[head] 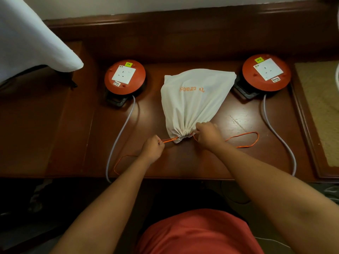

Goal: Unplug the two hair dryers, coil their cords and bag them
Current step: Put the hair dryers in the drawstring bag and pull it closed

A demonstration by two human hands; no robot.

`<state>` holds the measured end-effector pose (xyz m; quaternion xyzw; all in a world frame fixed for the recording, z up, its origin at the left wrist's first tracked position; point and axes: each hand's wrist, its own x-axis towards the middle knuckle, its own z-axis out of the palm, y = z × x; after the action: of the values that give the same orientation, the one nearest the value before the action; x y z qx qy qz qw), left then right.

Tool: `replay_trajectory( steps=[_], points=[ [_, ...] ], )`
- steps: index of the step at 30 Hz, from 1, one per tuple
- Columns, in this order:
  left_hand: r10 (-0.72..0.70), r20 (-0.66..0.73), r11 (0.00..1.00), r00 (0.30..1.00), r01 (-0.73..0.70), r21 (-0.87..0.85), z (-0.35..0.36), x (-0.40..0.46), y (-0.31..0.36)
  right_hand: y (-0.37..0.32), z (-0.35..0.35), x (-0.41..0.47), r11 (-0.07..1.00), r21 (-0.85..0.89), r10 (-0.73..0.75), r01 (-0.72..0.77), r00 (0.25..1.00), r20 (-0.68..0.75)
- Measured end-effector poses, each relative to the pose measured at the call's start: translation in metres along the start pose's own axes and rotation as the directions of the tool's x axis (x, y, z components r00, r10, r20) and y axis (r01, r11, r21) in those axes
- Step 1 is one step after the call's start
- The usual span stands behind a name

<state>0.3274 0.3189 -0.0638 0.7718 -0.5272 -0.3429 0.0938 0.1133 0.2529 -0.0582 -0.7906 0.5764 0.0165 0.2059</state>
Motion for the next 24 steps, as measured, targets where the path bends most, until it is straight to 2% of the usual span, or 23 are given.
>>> replay_trajectory(
  steps=[3,8,13,18,21,23,24],
  points=[
    [0.078,-0.013,0.991,0.997,-0.076,0.107,-0.006,0.001,-0.014,0.015,-0.012,-0.005,0.992,-0.122,-0.043,0.042,0.999,-0.007],
    [0.159,-0.018,0.971,0.987,-0.153,0.186,-0.006,0.002,-0.014,0.029,-0.014,-0.015,0.993,-0.113,-0.035,0.038,0.999,0.034],
    [0.193,-0.039,0.959,0.980,-0.180,0.219,-0.010,0.007,-0.017,0.030,-0.026,-0.021,0.982,-0.187,0.008,-0.003,1.000,0.030],
    [0.186,-0.032,0.955,0.982,-0.173,0.240,-0.010,0.011,-0.021,0.027,-0.022,-0.023,0.994,-0.100,0.039,-0.035,0.998,0.038],
    [0.167,0.009,0.953,0.986,-0.164,0.254,-0.007,0.013,-0.026,0.027,-0.016,-0.024,0.993,-0.052,0.107,-0.106,0.994,0.018],
    [0.178,-0.008,0.957,0.984,-0.171,0.236,-0.002,0.009,-0.027,0.027,-0.008,-0.030,0.989,0.009,0.150,-0.150,0.987,-0.063],
    [0.194,-0.043,0.953,0.980,-0.178,0.246,0.002,0.006,-0.027,0.024,-0.003,-0.036,0.982,0.094,0.172,-0.162,0.978,-0.114]
  ],
)
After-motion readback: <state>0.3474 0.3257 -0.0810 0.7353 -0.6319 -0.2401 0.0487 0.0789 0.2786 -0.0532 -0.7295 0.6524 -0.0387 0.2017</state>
